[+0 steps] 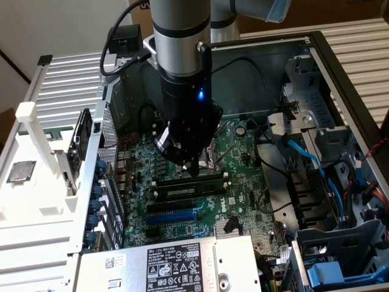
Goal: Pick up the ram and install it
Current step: 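Press down the ram until it locks into place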
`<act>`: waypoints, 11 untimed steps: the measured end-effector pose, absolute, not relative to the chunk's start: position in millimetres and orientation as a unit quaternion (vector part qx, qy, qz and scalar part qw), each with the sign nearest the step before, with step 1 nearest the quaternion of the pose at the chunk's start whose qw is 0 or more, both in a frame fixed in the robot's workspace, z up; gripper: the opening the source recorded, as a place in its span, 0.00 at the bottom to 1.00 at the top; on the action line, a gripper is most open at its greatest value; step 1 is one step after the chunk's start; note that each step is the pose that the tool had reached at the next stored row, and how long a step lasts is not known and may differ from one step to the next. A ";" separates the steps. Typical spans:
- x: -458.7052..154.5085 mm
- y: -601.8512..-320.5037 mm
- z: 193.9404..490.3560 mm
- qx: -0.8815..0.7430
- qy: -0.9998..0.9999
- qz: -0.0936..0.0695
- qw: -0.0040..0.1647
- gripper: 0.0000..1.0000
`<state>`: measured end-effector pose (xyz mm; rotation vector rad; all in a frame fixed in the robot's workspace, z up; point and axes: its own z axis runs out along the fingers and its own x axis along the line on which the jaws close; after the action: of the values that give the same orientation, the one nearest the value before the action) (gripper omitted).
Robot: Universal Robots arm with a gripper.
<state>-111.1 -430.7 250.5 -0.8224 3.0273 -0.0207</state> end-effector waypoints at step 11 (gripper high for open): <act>-111.1 -430.7 250.5 -0.186 0.982 -0.015 -0.001 0.10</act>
<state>-111.1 -430.7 250.5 -0.5838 3.0878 -0.0472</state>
